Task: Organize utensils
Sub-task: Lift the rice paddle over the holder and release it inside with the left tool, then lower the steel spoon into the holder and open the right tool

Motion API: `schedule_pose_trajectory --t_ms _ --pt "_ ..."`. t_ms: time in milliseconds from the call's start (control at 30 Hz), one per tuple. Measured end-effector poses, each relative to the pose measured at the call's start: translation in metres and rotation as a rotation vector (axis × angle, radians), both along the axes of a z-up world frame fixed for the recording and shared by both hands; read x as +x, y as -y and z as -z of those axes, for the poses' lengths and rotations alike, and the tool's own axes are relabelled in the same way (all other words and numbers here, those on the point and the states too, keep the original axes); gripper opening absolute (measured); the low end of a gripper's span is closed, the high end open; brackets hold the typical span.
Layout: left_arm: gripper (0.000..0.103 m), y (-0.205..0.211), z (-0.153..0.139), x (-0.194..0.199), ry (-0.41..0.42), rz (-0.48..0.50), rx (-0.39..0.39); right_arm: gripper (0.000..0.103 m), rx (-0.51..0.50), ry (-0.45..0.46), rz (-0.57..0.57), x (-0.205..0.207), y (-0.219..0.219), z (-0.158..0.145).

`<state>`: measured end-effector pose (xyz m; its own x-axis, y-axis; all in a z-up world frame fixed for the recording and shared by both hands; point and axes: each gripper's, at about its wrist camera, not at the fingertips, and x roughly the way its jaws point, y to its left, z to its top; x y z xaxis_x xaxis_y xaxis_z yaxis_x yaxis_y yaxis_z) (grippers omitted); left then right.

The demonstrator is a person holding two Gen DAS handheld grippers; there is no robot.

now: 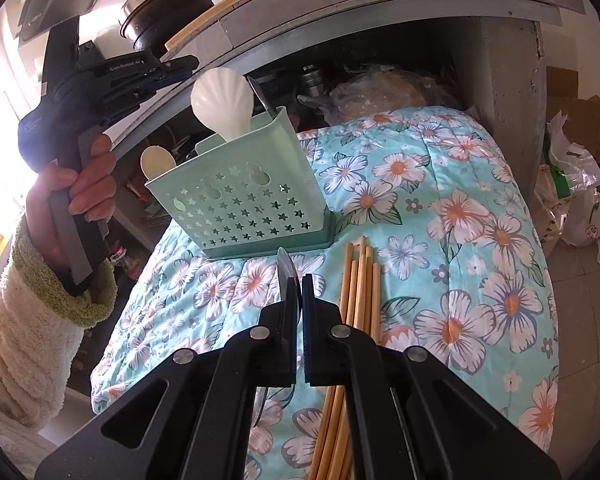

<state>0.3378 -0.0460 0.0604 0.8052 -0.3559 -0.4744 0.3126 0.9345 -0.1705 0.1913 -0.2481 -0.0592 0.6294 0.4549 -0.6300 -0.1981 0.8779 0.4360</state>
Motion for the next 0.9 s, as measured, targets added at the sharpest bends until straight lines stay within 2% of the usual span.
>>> schedule_pose_trajectory --t_ms 67,200,367,633,767,900 --pt "0.027 -0.006 -0.003 -0.007 0.006 0.013 -0.025 0.002 0.001 0.004 0.001 -0.002 -0.001 -0.002" --pt "0.031 -0.019 -0.011 -0.026 0.024 0.011 -0.049 0.002 0.006 0.021 0.007 -0.007 -0.001 -0.012" --pt "0.042 -0.048 -0.020 -0.059 0.046 -0.007 -0.092 0.002 -0.011 0.100 0.004 -0.016 -0.003 -0.044" --pt "0.057 -0.103 -0.009 -0.131 0.074 -0.099 -0.095 0.002 -0.035 0.318 -0.036 -0.009 -0.021 -0.131" --pt "0.061 -0.129 0.006 -0.162 0.049 -0.149 -0.075 0.002 -0.062 0.433 -0.071 0.007 -0.045 -0.175" --pt "0.065 -0.152 0.024 -0.183 0.009 -0.196 -0.076 0.002 -0.086 0.493 -0.080 0.036 -0.073 -0.205"
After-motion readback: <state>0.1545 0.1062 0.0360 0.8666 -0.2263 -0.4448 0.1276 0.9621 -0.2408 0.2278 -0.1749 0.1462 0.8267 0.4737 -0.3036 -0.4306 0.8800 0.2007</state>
